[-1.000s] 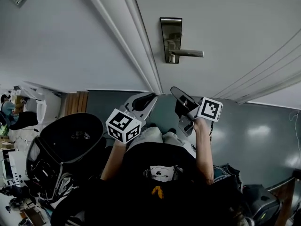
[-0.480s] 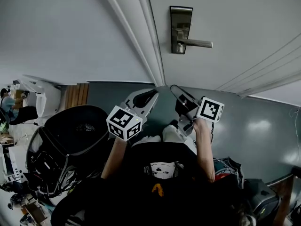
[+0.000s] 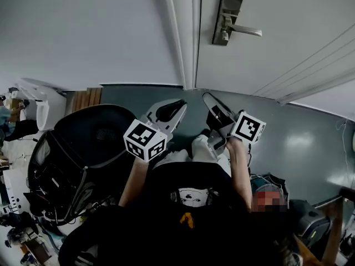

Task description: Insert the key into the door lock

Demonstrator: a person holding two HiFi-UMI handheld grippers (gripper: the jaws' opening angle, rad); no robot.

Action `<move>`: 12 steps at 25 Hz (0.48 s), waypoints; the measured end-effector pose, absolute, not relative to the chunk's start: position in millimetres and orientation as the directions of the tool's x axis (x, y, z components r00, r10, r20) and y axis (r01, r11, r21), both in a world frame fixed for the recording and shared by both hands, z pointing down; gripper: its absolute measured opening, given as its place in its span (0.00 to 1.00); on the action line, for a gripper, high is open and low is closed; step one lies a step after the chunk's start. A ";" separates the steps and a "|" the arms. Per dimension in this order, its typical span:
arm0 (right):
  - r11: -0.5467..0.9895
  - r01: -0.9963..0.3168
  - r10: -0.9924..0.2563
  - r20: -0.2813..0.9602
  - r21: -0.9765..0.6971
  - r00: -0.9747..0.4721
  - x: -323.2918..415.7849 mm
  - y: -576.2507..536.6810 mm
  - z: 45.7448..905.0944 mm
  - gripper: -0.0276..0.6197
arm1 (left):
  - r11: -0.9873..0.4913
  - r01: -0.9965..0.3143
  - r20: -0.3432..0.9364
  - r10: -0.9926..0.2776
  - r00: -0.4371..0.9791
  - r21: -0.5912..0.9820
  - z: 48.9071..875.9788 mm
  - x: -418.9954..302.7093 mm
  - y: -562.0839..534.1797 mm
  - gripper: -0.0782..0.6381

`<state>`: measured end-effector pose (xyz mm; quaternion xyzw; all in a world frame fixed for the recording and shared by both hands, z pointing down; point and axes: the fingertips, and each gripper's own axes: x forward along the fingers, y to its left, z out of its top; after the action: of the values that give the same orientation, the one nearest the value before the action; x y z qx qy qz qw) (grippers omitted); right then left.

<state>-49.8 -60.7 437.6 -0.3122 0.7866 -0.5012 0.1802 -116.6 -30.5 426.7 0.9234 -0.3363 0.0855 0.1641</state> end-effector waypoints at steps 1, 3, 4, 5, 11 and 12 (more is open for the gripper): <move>0.300 -0.317 -0.678 0.033 -0.900 -0.735 -55.1 -50.8 437.1 0.09 | -0.723 -0.644 0.266 -0.588 0.764 0.250 427.3 -121.0 -21.4 0.16; 0.302 -0.331 -0.687 0.037 -0.894 -0.725 -65.9 -31.2 434.4 0.09 | -0.732 -0.632 0.260 -0.578 0.773 0.252 427.1 -129.3 -3.2 0.16; 0.304 -0.339 -0.692 0.039 -0.890 -0.721 -70.7 -21.4 433.3 0.09 | -0.737 -0.627 0.257 -0.573 0.778 0.253 427.1 -132.9 6.1 0.16; 0.306 -0.350 -0.696 0.043 -0.885 -0.717 -74.2 -12.0 433.1 0.09 | -0.742 -0.620 0.253 -0.568 0.783 0.255 427.5 -135.6 14.9 0.16; 0.305 -0.419 -0.727 0.075 -0.855 -0.682 -80.0 23.9 434.9 0.08 | -0.766 -0.588 0.235 -0.540 0.808 0.261 431.1 -144.9 47.9 0.16; 0.304 -0.430 -0.732 0.080 -0.850 -0.677 -80.1 28.5 435.7 0.08 | -0.768 -0.585 0.232 -0.538 0.810 0.262 432.0 -146.1 51.9 0.16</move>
<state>-80.1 28.5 435.7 -0.3673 0.7907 -0.4617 0.1636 -146.1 51.9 432.0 0.9374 -0.2994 0.0720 0.1627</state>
